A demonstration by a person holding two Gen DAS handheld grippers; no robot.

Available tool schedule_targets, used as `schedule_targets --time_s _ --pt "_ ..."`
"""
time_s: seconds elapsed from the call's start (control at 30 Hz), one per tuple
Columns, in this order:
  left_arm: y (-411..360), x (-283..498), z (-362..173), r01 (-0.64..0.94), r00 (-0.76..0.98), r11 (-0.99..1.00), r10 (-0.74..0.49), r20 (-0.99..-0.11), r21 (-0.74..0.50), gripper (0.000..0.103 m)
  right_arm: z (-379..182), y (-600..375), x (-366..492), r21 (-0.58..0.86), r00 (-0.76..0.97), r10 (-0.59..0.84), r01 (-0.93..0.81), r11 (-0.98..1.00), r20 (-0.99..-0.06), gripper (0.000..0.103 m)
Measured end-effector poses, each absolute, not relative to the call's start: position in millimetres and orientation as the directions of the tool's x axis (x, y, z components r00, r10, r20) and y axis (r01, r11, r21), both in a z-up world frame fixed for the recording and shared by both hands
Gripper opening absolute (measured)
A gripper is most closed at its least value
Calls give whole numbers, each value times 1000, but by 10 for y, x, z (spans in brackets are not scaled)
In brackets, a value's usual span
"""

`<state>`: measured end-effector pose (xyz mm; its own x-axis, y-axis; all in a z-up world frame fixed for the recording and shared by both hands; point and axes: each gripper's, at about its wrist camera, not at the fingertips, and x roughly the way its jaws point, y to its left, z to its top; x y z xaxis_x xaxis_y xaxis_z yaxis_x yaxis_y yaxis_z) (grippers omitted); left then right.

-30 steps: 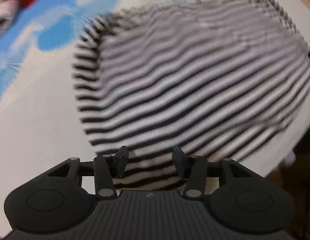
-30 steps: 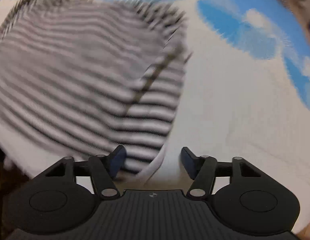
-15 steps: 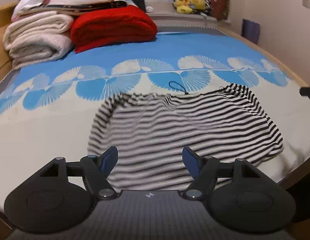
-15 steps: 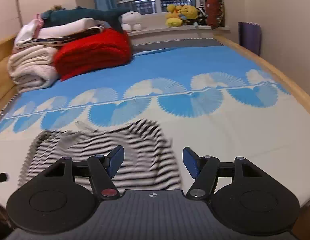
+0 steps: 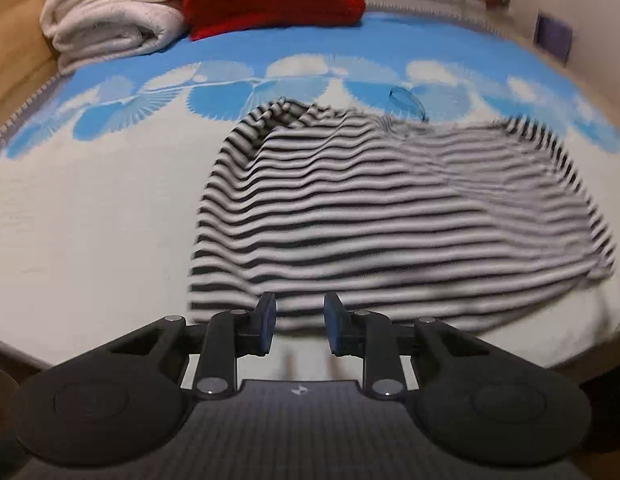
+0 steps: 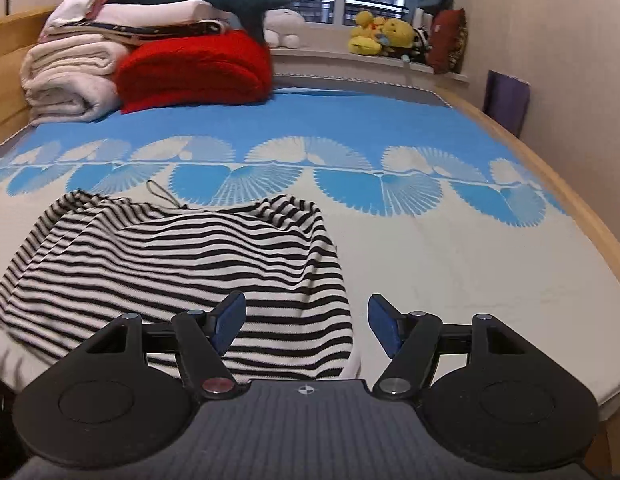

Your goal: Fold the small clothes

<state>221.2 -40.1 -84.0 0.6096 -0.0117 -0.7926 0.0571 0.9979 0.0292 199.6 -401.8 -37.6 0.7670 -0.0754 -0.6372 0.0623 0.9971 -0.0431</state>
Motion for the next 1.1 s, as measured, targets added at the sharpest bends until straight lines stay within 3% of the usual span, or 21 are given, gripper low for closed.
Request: schedule_targets --time_s 0.17,0.3,1.0,1.1 --pt "-330 2336 -913 15 585 1000 -28 -810 -24 30 -573 -4040 2142 1 726 -73 101 995 -684 69" --pt "-276 2358 -911 -4 584 999 -41 -811 -53 30 -688 -4022 2194 -54 706 -102 90 994 -701 69" --pt "-160 2553 -1113 -115 510 983 -64 -858 -142 31 -677 -4146 2260 0 705 -73 104 995 -705 69" --pt "-16 2591 -1140 -168 502 955 -129 -855 -243 40 -673 -4158 2276 9 706 -66 103 995 -705 69"
